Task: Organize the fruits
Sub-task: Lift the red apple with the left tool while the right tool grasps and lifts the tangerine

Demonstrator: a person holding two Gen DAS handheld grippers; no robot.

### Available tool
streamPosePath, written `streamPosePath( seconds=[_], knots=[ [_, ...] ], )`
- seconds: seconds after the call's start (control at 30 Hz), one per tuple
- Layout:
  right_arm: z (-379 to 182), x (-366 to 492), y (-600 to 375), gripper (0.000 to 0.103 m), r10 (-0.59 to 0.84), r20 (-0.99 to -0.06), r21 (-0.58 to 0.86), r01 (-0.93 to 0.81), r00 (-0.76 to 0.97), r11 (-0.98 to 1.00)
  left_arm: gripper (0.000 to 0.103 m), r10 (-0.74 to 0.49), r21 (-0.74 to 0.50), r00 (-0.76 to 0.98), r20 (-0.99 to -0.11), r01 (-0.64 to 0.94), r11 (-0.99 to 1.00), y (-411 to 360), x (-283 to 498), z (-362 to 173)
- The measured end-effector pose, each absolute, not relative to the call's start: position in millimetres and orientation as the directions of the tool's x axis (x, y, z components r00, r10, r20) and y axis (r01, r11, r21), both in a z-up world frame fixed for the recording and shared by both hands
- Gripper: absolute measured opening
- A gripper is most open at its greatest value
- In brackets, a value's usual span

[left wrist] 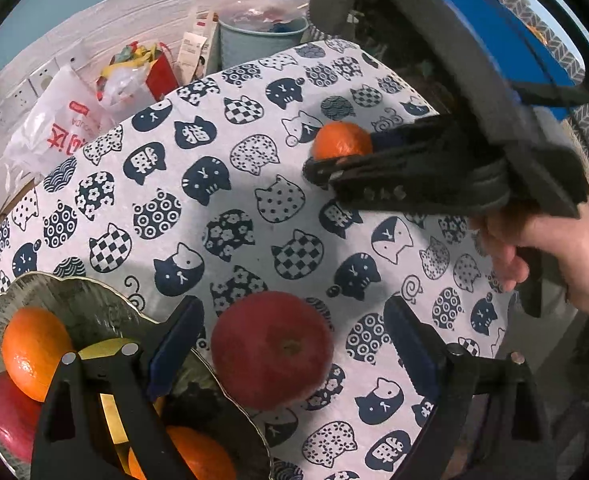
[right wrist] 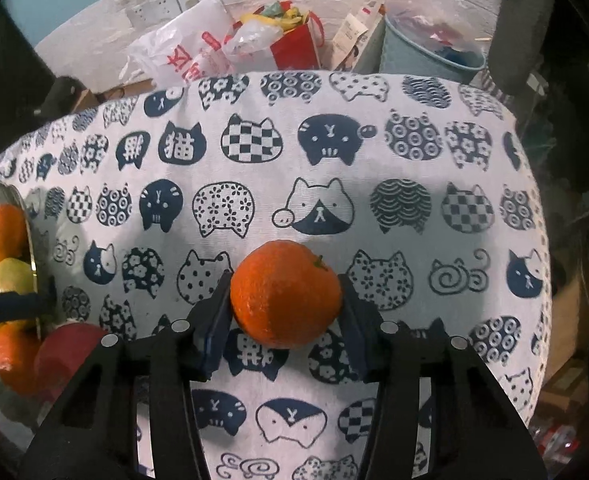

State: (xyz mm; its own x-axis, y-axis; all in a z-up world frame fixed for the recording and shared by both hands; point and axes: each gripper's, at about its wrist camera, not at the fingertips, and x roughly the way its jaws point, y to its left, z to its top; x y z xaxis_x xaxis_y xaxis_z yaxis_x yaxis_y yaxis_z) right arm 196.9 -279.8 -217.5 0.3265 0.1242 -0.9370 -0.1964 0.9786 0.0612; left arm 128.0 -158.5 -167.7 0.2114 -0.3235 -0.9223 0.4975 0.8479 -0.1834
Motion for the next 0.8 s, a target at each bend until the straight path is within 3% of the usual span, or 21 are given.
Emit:
streamPosePath(
  seconds=[0.57, 0.73, 0.8],
  knots=[
    [-179, 156, -300, 0.049, 0.14, -0.92, 0.085, -0.164, 0.365, 0.983, 0.092, -0.185, 0.002, 0.248, -0.951, 0.603, 0.798, -181, 113, -193],
    [-173, 148, -306, 0.049, 0.148, -0.916, 0.095, -0.157, 0.372, 0.983, 0.074, -0.134, 0.078, 0.287, -0.948, 0.622, 0.779, -182, 111, -196],
    [-171, 147, -308, 0.049, 0.152, -0.915, 0.101, -0.153, 0.374, 0.983, 0.074, -0.145, 0.069, 0.283, -0.948, 0.629, 0.774, -180, 111, -196]
  ],
)
